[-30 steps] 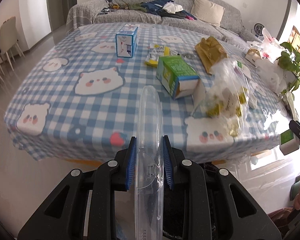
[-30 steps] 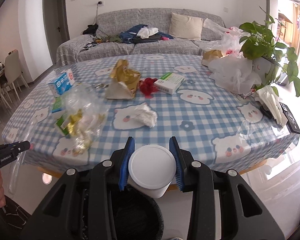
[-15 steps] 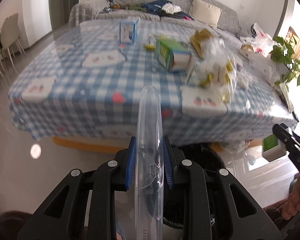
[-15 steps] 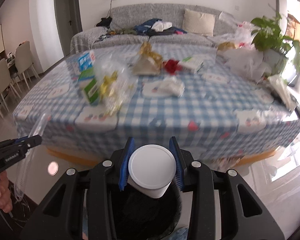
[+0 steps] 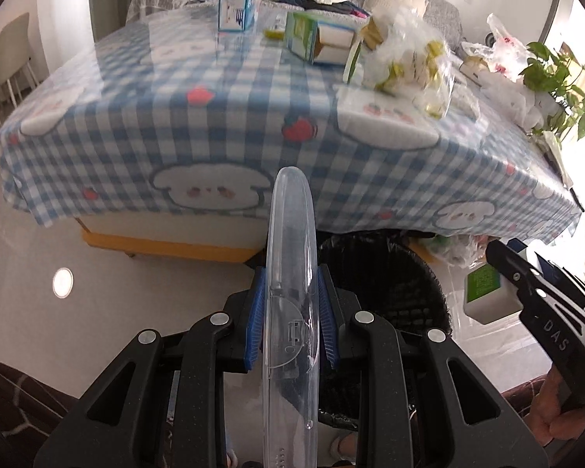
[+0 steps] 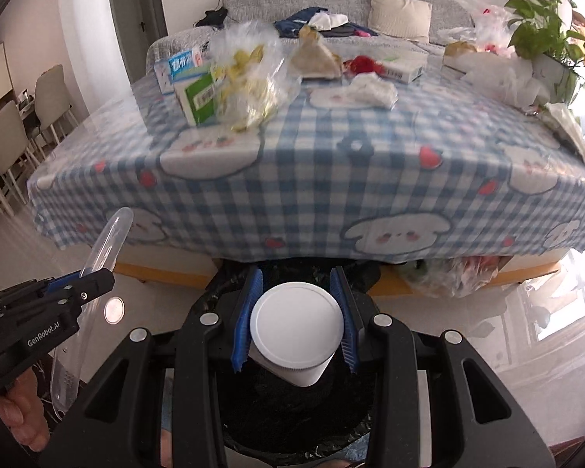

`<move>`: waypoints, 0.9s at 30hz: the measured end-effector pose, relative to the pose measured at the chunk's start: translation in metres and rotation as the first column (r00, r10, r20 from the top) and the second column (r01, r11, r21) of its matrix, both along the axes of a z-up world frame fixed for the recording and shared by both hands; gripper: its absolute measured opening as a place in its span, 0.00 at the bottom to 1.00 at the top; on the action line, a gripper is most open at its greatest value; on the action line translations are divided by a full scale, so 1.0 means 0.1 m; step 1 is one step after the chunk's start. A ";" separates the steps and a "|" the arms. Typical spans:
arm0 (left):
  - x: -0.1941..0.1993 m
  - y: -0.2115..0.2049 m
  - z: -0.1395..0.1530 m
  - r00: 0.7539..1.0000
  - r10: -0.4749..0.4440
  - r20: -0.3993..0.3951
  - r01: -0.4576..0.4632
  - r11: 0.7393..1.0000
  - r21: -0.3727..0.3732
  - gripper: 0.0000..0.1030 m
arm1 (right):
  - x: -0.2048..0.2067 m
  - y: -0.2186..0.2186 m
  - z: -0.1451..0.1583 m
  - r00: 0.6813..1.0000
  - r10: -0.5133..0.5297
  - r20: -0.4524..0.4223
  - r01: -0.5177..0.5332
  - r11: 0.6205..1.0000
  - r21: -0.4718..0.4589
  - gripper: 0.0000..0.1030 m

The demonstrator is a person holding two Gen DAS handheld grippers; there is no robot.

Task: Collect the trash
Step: 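Carry the white bottle and clear tube down over the black trash bin, then open the right tool to drop the white bottle into the bin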

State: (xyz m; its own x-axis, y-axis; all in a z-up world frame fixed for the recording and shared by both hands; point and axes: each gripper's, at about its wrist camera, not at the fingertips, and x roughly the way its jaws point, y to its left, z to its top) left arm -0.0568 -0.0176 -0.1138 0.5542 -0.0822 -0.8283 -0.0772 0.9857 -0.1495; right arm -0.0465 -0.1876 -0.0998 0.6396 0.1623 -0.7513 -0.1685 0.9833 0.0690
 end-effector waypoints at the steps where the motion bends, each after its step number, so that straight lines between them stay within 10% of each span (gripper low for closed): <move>1: 0.00 0.00 -0.04 1.000 -0.002 -0.004 0.002 1.000 -0.005 0.24 | 0.00 0.01 -0.04 1.000 0.003 -0.004 -0.003 1.000 0.006 0.34; 27: 0.06 0.25 -0.76 0.997 0.032 -0.072 -0.028 0.998 0.062 0.24 | 0.25 0.56 -0.96 0.986 0.052 -0.161 -0.059 0.997 -0.041 0.34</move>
State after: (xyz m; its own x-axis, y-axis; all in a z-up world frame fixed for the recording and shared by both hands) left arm -0.0513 0.0070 -0.1902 0.4937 -0.0147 -0.8695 -0.1154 0.9899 -0.0822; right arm -0.0217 -0.1318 -0.1954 0.5015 0.1577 -0.8506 -0.2134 0.9754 0.0550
